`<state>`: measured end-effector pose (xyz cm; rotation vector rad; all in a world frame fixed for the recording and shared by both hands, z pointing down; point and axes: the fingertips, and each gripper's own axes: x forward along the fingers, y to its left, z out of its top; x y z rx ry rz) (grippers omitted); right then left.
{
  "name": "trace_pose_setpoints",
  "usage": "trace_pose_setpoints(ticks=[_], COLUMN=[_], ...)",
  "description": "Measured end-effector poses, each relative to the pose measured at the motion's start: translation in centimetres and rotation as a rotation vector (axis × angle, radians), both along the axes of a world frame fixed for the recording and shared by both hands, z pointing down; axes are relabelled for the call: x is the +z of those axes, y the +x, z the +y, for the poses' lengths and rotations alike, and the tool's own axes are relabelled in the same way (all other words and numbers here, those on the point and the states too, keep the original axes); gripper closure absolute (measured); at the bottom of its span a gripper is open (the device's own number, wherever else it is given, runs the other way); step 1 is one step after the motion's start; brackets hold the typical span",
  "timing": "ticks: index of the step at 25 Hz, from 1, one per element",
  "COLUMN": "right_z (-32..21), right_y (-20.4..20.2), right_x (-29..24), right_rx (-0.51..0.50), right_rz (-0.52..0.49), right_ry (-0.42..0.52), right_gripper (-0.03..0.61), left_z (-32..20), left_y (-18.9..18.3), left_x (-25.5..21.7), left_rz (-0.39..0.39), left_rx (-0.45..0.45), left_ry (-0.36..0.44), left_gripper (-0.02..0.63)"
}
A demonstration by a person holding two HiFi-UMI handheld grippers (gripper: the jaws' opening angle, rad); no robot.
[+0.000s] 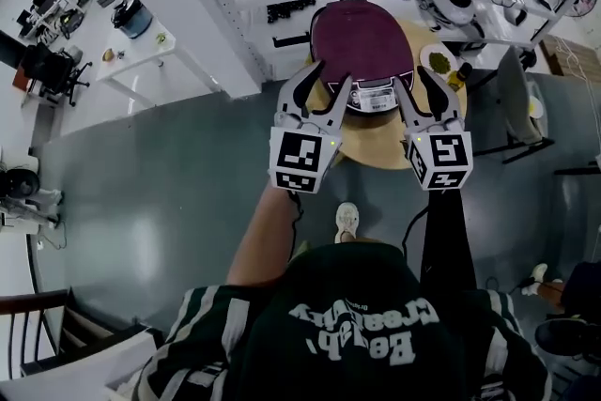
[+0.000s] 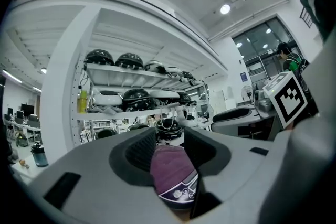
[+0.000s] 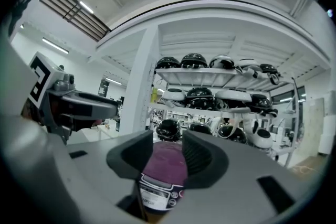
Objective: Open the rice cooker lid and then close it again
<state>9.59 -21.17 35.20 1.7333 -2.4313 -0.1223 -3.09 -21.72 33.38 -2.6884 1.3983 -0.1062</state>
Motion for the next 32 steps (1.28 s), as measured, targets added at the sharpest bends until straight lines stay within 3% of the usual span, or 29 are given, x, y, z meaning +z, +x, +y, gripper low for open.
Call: trace_pose_setpoints(ticks=[8,20,28,32], right_z=[-5.6,-7.8,-7.5,-7.1], right_y=[0.9,0.3,-2.2,-2.9], right_x=[1.0,2.6,6.7,10.2], right_rx=[-0.049,-0.103,-0.226,-0.246], right_rz=[-0.008,-0.047,-0.070,-0.005], right_ry=[-0.017,-0.080,-0.254,-0.383], right_gripper=[0.388,0.385,0.420,0.435], left_z=[-5.0,-7.1,-7.3,-7.3], left_y=[1.5,1.9,2.4,2.1], left_x=[1.1,1.9,2.8,3.3], left_rz=[-0.010,-0.017,-0.029,-0.027], left_rx=[-0.033,-0.038,-0.017,-0.022], left_ry=[-0.008,-0.018,-0.036,-0.047], left_gripper=[0.449,0.449,0.449,0.449])
